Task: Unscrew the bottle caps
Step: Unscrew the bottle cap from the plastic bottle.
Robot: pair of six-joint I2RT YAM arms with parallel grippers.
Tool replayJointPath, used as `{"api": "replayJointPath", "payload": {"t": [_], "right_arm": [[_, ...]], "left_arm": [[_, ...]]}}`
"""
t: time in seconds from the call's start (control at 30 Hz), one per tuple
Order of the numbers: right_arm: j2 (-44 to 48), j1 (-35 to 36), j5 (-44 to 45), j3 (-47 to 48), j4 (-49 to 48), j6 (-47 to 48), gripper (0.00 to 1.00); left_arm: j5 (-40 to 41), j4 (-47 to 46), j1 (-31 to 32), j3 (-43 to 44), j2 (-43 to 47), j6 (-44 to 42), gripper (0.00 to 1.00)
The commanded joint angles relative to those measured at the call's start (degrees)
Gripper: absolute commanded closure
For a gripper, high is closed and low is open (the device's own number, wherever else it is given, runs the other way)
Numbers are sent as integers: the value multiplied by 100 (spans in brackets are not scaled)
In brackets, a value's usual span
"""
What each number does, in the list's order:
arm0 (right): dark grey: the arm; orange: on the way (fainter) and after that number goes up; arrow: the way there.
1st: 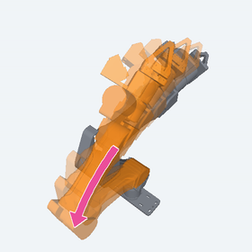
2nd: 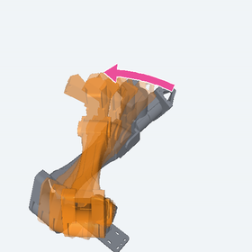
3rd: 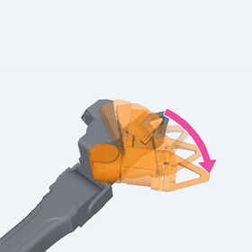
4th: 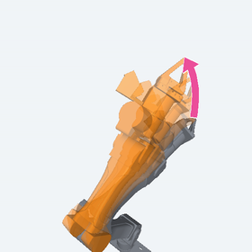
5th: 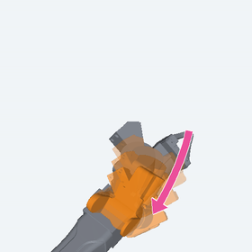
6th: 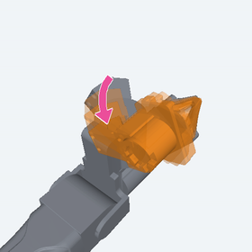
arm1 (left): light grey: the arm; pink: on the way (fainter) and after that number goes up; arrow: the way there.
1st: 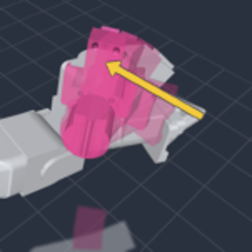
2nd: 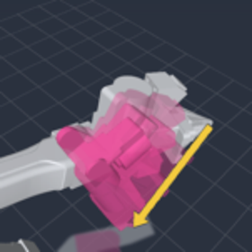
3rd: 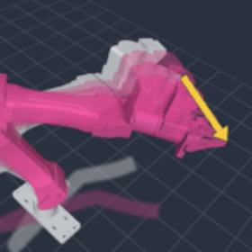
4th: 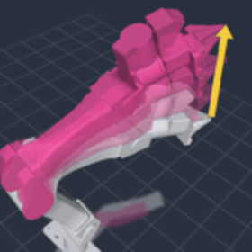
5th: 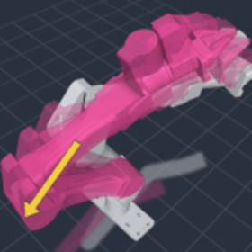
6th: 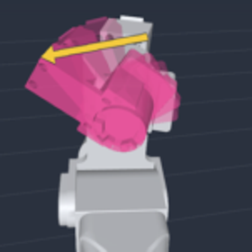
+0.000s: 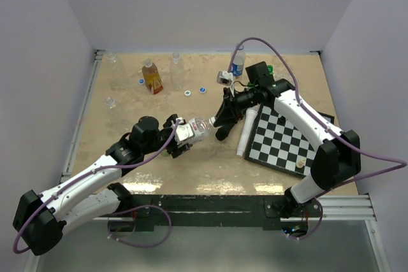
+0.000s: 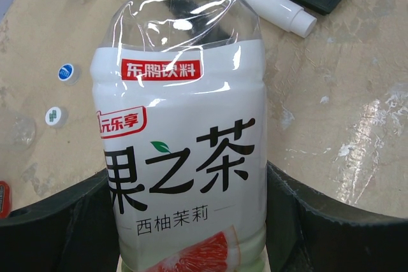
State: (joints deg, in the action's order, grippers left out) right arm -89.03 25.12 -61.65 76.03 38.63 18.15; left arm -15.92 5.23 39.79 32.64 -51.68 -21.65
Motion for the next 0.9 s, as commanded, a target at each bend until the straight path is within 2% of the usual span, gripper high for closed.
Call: {"api": "replayJointPath", "payload": {"t": [0.0, 0.13, 0.2, 0.3, 0.37, 0.57, 0.7, 0.87], "right_arm": [[79, 54, -313, 579, 1223, 2644, 98], [88, 89, -181, 825, 2559, 5674, 97], [71, 89, -85, 835, 3401, 7579, 91], [272, 107, 74, 616, 3379, 8675, 80], [316, 115, 83, 545, 3379, 9186, 79], [448, 124, 547, 431, 3318, 10110, 88], [746, 124, 838, 202, 2721, 9927, 89], [852, 124, 883, 211, 2597, 9822, 89]], "left_arm": [[-7, -295, -24, 67, 70, 82, 100], [10, -295, -24, 67, 97, 64, 100], [19, -286, -15, 75, 97, 73, 100], [19, -286, -15, 67, 141, 73, 100], [28, -304, -24, 49, 158, 73, 100], [10, -304, -24, 40, 158, 73, 100], [19, -304, -24, 40, 158, 64, 100], [1, -304, -24, 49, 150, 73, 100]]}}
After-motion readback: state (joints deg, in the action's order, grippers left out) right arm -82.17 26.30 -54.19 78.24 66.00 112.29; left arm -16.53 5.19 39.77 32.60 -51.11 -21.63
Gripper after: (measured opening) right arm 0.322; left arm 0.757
